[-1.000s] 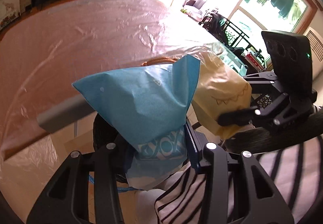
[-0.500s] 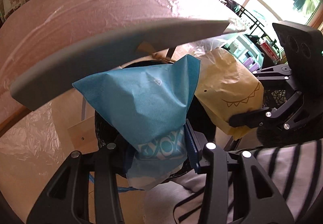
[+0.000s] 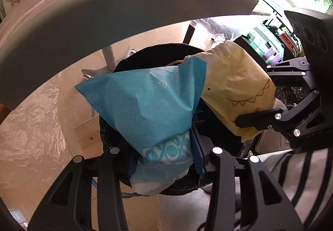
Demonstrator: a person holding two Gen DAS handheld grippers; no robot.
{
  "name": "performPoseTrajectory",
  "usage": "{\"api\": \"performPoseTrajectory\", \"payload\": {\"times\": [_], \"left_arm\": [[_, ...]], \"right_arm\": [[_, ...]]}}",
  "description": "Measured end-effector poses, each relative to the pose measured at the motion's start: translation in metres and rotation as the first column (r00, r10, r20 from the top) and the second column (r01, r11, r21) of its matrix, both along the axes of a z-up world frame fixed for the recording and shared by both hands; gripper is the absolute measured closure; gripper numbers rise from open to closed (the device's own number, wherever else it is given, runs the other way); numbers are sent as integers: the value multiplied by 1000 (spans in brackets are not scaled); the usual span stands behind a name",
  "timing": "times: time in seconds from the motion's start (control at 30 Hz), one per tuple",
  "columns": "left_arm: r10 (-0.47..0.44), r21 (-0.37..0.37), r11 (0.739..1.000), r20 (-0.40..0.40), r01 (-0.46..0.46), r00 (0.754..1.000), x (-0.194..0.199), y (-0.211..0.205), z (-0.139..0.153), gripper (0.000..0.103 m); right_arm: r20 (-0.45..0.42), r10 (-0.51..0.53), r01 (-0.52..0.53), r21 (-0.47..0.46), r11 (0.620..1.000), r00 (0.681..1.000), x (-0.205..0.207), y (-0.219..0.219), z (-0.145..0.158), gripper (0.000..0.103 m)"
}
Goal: Collect trash
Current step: 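Carry the blue bag and yellow bag with both tools over the bin, then open both tools to drop both bags into the bin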
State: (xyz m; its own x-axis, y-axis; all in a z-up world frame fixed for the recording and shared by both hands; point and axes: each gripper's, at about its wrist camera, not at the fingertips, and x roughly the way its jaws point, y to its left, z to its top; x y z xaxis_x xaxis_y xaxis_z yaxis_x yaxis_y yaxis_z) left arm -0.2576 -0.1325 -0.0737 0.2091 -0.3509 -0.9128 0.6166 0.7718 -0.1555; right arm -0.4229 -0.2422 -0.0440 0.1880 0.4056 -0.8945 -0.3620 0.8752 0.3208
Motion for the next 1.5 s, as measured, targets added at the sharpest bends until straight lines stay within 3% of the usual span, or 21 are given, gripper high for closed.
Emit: {"api": "performPoseTrajectory", "payload": {"times": [0.77,0.93,0.97,1.0,1.03,1.07,1.27,1.5], "left_arm": [[-46,53,998,-9,47,999,14,-18,-25,59],[-86,66,994,22,84,996,10,-20,-24,59],[-102,64,993,36,100,994,8,-21,-23,54],[-109,71,992,48,105,993,7,-22,-22,46],[-112,82,991,67,106,992,5,-23,-21,26],[-114,84,991,92,107,989,3,-23,-19,20],[-97,75,993,65,92,993,0,-15,-18,20],[-43,30,999,45,42,998,0,4,-1,19]], "right_arm": [[-25,18,-20,-79,997,1000,16,14,-29,57],[-27,18,-20,-76,997,999,16,18,-32,55],[-26,19,-21,-72,997,999,16,18,-32,52],[-23,18,-20,-69,997,1000,16,17,-32,42],[-22,15,-16,-59,998,1000,16,16,-32,36],[-21,11,-12,-51,999,1000,16,14,-33,29],[-41,1,-2,-32,999,999,14,8,-28,28],[-24,-52,52,8,999,998,9,-10,1,18]]}}
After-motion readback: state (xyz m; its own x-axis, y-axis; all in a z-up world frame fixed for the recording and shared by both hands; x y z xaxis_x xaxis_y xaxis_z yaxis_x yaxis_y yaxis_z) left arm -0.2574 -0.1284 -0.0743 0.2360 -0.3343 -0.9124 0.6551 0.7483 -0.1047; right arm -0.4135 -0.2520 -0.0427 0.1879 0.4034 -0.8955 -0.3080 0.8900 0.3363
